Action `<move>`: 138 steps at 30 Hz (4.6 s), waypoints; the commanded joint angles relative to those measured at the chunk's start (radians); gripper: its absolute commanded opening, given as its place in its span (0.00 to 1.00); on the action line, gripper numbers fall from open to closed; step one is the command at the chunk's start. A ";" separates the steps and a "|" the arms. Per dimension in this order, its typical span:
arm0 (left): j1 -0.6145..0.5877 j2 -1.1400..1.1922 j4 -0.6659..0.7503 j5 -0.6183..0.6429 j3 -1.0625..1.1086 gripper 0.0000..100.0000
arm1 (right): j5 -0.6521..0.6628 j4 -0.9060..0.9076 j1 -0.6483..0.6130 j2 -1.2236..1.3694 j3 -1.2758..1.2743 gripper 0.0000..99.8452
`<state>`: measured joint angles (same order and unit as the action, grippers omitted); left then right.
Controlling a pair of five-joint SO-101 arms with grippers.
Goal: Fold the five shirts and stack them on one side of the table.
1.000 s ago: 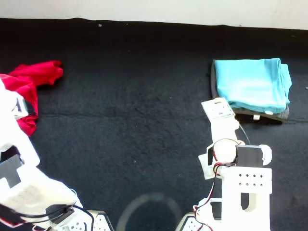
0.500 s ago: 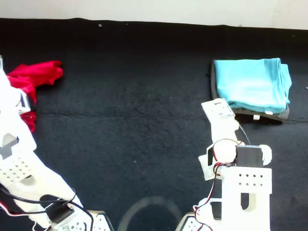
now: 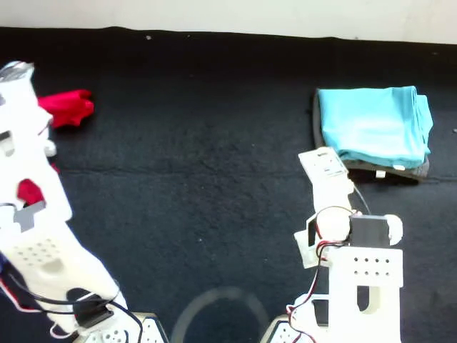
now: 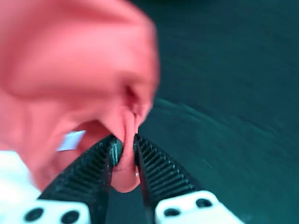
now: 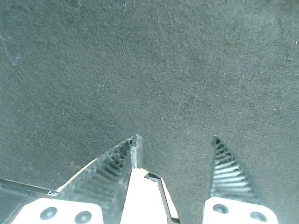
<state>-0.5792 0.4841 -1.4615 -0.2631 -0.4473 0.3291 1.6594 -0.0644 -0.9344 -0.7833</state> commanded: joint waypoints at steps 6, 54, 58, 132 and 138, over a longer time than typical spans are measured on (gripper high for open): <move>0.308 -0.263 -0.249 -0.002 -0.107 0.01 | -0.012 0.001 -0.005 -0.012 -0.001 0.23; 0.794 -0.661 -0.287 0.025 0.358 0.15 | -0.015 -0.054 -0.005 -0.004 0.007 0.23; 0.852 -0.661 -0.196 0.072 0.582 0.17 | -0.017 -0.087 -0.004 -0.004 -0.002 0.23; 0.478 -1.013 0.160 -0.253 1.187 0.01 | -0.098 -0.213 -0.275 0.211 0.019 0.26; 0.452 -0.992 0.315 -0.078 1.188 0.01 | -0.140 -0.272 -0.573 0.329 0.087 0.37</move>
<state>-0.1128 -0.5086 -1.2083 -0.3951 0.7357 0.2079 1.4078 -0.5002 -0.6414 -0.7572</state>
